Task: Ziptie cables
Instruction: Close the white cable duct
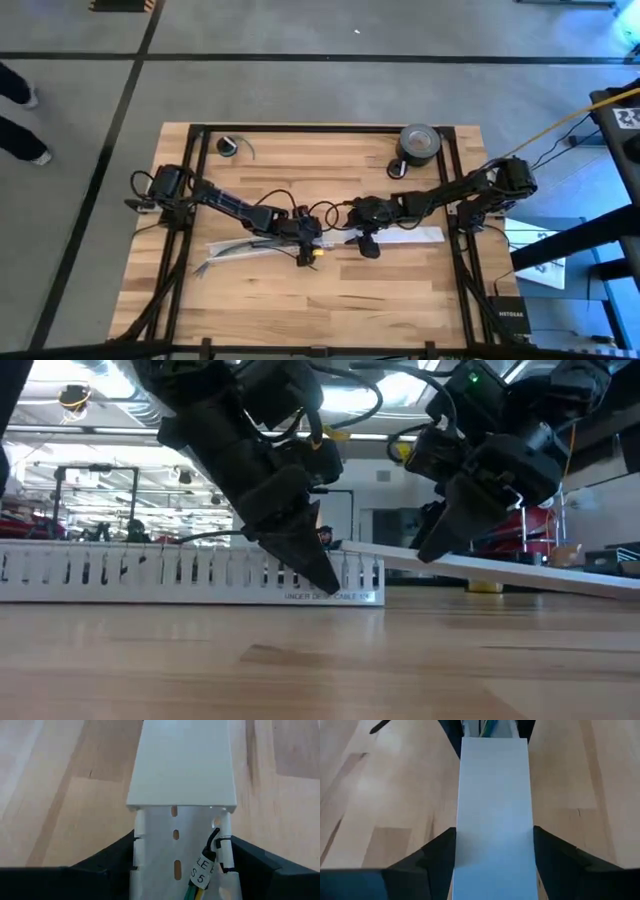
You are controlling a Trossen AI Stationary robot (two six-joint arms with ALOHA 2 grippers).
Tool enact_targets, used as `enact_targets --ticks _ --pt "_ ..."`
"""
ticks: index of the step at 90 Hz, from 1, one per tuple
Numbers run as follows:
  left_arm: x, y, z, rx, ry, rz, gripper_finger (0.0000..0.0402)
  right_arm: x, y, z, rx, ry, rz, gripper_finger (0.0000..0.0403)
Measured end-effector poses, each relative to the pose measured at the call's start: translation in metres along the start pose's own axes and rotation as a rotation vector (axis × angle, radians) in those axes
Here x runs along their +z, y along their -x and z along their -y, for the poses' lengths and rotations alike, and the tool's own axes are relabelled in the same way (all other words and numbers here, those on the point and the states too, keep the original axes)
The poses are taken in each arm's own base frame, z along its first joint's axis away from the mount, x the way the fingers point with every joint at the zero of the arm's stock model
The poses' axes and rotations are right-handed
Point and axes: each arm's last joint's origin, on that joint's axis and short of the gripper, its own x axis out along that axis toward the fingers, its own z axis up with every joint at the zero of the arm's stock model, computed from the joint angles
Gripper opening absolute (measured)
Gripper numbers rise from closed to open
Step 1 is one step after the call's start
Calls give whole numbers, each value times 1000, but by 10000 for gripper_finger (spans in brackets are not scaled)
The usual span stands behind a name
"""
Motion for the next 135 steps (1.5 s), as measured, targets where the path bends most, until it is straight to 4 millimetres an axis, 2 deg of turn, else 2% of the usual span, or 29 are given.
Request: enact_targets --ticks 25,65,115,135 --pt "0 0 0 4 -2 4 233 -2 -4 -5 -47 88 -5 215" --pt "0 1 -1 12 -10 0 233 8 -8 -4 -73 76 -25 215" --pt "4 5 4 7 -106 -18 234 8 -8 -4 -80 84 -29 217" --pt "2 0 4 10 -103 -22 234 9 -9 -4 -80 86 -8 217"
